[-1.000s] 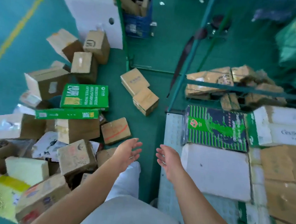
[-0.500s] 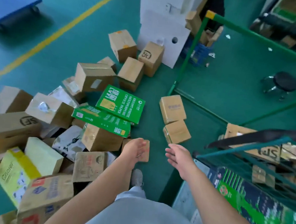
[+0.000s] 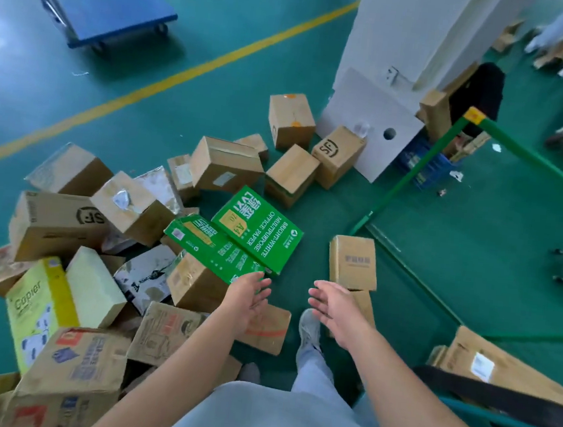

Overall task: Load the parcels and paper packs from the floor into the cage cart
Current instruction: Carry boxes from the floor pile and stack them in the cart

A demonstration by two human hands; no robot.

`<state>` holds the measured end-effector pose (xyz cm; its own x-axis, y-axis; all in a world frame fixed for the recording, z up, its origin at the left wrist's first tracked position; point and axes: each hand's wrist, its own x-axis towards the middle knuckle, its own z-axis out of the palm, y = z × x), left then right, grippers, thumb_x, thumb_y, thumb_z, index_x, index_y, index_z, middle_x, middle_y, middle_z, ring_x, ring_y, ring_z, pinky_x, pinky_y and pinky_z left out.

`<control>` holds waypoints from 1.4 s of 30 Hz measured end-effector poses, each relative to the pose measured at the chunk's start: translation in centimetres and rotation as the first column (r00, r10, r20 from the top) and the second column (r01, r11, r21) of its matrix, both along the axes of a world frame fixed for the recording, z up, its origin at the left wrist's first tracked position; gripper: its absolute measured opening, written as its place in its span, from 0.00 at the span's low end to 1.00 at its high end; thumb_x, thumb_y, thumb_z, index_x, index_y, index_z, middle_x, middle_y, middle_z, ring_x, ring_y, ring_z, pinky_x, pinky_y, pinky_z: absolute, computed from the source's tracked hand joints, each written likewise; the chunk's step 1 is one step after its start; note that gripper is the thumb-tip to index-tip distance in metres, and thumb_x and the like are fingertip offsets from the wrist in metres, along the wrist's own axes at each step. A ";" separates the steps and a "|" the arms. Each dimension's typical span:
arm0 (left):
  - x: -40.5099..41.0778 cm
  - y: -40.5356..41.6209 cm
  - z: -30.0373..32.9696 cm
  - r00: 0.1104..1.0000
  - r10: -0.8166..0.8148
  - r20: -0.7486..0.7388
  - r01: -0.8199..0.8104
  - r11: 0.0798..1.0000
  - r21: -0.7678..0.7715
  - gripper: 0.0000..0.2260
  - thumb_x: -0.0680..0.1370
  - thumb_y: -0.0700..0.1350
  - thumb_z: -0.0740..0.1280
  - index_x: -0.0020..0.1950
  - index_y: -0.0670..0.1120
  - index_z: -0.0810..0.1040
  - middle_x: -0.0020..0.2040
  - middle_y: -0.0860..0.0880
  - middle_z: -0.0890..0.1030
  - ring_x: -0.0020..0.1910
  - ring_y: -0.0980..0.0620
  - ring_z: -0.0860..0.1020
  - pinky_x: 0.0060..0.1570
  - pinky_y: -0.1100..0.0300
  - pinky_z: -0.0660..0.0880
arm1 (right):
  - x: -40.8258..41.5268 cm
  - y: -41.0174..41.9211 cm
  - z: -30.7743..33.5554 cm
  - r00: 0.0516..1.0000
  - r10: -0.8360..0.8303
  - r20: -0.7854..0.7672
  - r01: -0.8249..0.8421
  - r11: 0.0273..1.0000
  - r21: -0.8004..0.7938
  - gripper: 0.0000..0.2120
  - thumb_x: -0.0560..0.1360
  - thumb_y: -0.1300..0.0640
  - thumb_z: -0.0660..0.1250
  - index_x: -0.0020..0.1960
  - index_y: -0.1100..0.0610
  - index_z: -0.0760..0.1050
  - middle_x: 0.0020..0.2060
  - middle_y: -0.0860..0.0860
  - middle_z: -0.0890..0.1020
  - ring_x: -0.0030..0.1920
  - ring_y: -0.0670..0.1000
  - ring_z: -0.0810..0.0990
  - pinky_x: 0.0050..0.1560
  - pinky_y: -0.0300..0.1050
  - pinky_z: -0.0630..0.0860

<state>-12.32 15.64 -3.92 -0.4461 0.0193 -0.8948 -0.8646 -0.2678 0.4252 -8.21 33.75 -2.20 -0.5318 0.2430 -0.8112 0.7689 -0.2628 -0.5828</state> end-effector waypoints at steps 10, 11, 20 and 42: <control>-8.5 9.6 -0.1 0.994 0.112 -0.008 -0.112 0.991 -0.071 0.13 0.85 0.47 0.64 0.68 0.47 0.76 0.58 0.48 0.84 0.55 0.51 0.81 0.53 0.55 0.79 | -11.4 9.6 -1.0 0.993 0.121 -0.004 -0.121 0.991 -0.054 0.07 0.84 0.54 0.63 0.58 0.55 0.77 0.50 0.52 0.83 0.46 0.49 0.81 0.46 0.43 0.77; -9.4 11.2 0.1 0.994 0.105 -0.007 -0.105 0.991 -0.078 0.13 0.84 0.48 0.64 0.68 0.47 0.77 0.58 0.49 0.84 0.54 0.51 0.81 0.50 0.56 0.78 | -12.6 11.2 -0.9 0.993 0.117 -0.001 -0.117 0.991 -0.062 0.06 0.84 0.54 0.63 0.57 0.54 0.77 0.49 0.51 0.83 0.45 0.49 0.81 0.45 0.42 0.77; -17.1 21.0 3.7 0.994 0.037 -0.104 -0.046 0.995 -0.088 0.13 0.86 0.47 0.62 0.69 0.46 0.74 0.64 0.47 0.81 0.62 0.47 0.79 0.62 0.52 0.75 | -20.2 21.0 0.1 0.996 0.079 -0.048 -0.083 0.991 -0.101 0.06 0.83 0.54 0.64 0.57 0.53 0.77 0.48 0.50 0.83 0.44 0.48 0.81 0.43 0.42 0.75; -37.3 30.1 3.9 0.989 -0.011 -0.145 -0.001 0.996 -0.084 0.13 0.85 0.46 0.63 0.68 0.45 0.76 0.59 0.47 0.83 0.55 0.50 0.81 0.61 0.53 0.77 | -38.0 30.5 1.1 0.994 0.036 -0.105 -0.043 0.997 -0.064 0.08 0.83 0.54 0.64 0.59 0.55 0.78 0.52 0.53 0.84 0.51 0.51 0.83 0.49 0.45 0.77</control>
